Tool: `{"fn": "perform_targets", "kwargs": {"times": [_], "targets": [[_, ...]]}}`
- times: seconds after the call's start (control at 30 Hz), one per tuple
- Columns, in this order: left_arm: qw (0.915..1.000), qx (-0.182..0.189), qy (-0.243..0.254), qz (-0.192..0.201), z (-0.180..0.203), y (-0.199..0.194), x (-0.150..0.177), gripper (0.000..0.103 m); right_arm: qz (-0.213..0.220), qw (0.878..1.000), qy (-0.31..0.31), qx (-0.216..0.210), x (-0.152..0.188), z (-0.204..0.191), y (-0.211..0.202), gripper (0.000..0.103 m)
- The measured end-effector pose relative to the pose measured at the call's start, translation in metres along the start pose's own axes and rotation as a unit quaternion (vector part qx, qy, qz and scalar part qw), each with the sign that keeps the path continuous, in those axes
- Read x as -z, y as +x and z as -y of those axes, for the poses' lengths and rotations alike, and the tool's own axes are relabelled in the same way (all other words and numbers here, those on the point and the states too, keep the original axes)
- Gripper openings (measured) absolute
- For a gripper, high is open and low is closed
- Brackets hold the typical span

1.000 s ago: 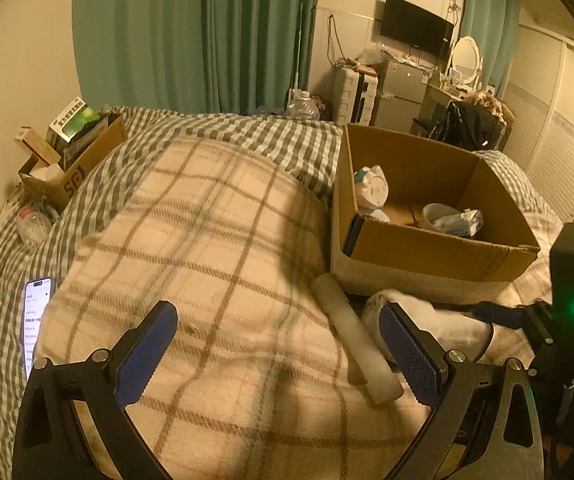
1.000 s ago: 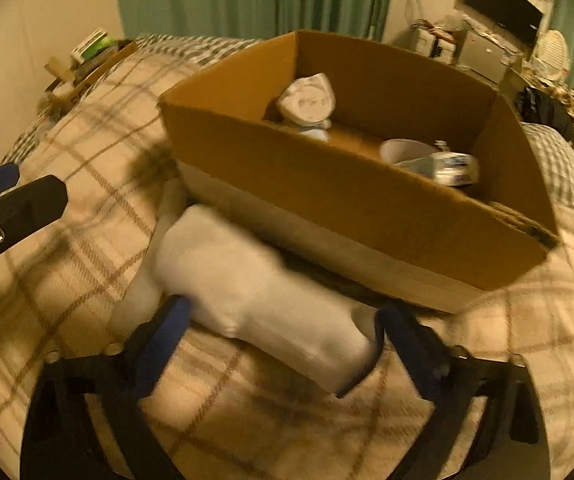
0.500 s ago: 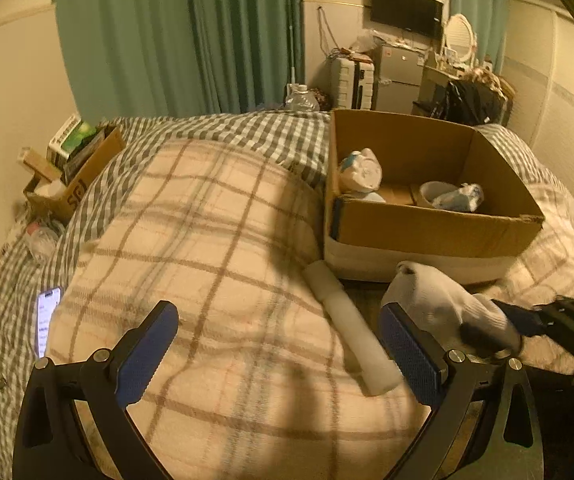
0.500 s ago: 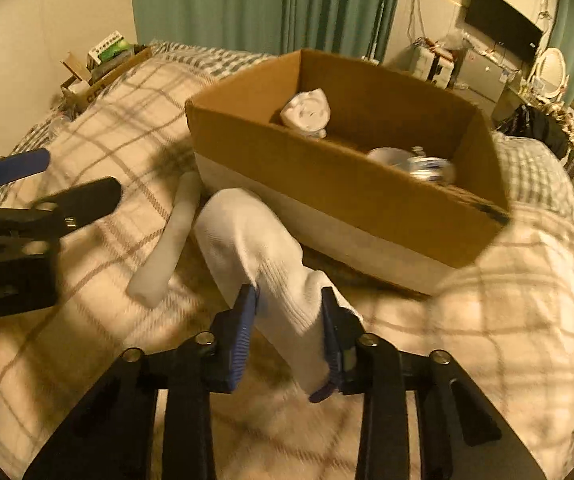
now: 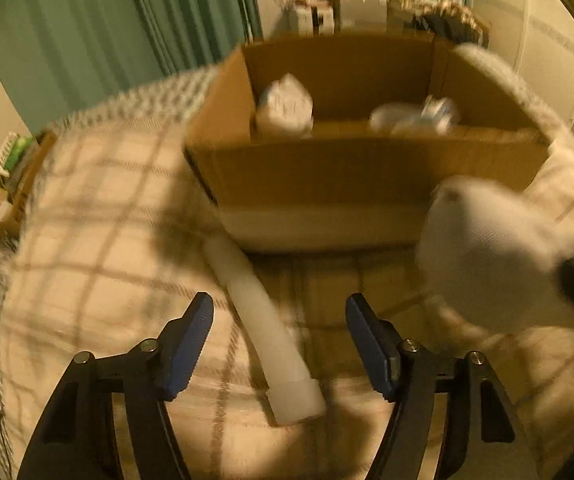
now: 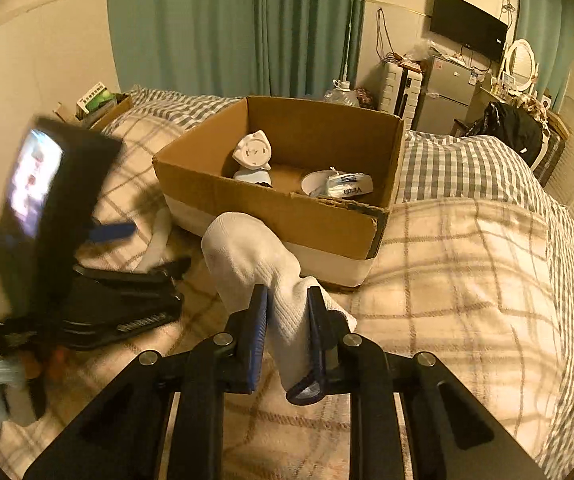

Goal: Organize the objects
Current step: 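Grasp the white sock with the right gripper while the left grasps the white tube, then lower the sock and white tube into the box and open both grippers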

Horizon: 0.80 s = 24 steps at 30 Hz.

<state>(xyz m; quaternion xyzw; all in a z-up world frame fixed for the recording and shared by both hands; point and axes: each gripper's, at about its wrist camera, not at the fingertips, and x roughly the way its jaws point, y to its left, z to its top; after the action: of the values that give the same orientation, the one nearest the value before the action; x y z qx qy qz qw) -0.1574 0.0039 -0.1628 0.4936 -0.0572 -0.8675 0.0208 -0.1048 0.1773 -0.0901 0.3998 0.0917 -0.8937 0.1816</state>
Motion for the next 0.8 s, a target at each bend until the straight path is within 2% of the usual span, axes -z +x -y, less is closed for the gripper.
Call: {"fn": "perform_targets", "kwargs": {"times": [0.03,0.1,0.13,0.17,0.3,0.5,0.8], "targets": [[0.9998,0.005,-0.008,-0.02,-0.003,0.011,0.002,0.04,0.0,1.0,0.002,-0.003,0.0,0.001,0.001,0.018],[0.999,0.016,-0.024,-0.034,-0.01,0.018,0.006,0.026,0.001,1.0,0.005,-0.007,0.001,0.002,0.001,0.018],[0.9989,0.021,-0.028,-0.03,-0.011,0.016,0.006,0.018,0.002,1.0,0.005,-0.008,0.001,0.002,0.0,0.018],[0.9989,0.028,-0.031,-0.022,-0.013,0.011,0.007,0.014,0.003,1.0,0.005,-0.008,0.001,0.002,0.0,0.018],[0.999,0.034,-0.029,0.006,-0.012,-0.011,0.012,0.012,0.012,1.0,0.004,-0.003,0.0,0.001,-0.01,0.018],[0.9942,0.089,-0.05,0.033,-0.02,-0.055,0.029,0.011,0.023,1.0,0.016,0.001,0.009,0.0,-0.032,0.018],[0.9877,0.126,-0.056,0.074,-0.021,-0.112,0.034,0.01,0.037,0.999,0.034,0.014,0.023,-0.002,-0.067,0.018]]}}
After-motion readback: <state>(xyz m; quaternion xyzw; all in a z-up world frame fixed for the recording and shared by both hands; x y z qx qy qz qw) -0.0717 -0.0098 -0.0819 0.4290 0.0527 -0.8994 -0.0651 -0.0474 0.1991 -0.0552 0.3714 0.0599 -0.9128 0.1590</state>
